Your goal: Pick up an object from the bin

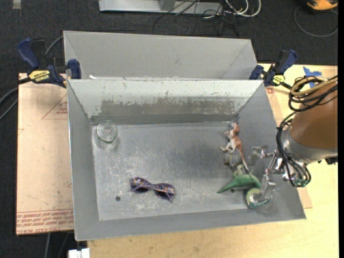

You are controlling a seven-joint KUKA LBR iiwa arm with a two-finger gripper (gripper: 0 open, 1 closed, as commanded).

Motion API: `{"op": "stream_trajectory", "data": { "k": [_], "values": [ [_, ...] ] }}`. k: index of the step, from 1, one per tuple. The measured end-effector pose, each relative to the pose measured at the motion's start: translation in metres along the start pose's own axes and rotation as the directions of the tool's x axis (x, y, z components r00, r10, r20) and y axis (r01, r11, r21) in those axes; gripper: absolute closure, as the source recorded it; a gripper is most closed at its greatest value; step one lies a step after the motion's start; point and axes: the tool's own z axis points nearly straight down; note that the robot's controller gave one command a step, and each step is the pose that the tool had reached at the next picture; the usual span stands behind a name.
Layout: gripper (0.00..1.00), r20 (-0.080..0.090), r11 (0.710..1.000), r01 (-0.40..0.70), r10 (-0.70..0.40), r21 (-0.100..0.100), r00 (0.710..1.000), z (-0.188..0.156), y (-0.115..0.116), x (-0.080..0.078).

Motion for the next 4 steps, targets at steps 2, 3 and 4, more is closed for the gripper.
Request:
{"op": "stream_trajectory", "data": {
  "k": [2, 3, 4],
  "values": [
    [0.00, 0.006, 0.989, 0.151, -0.151, 0.001, 0.989, -0.045, -0.004, 0.002],
    [0.00, 0.010, 0.933, 0.360, -0.360, 0.002, 0.933, 0.060, -0.002, 0.005],
    [1.00, 0.009, 0.961, 0.276, -0.276, 0.002, 0.961, 0.001, -0.004, 0.000]
  ]
}}
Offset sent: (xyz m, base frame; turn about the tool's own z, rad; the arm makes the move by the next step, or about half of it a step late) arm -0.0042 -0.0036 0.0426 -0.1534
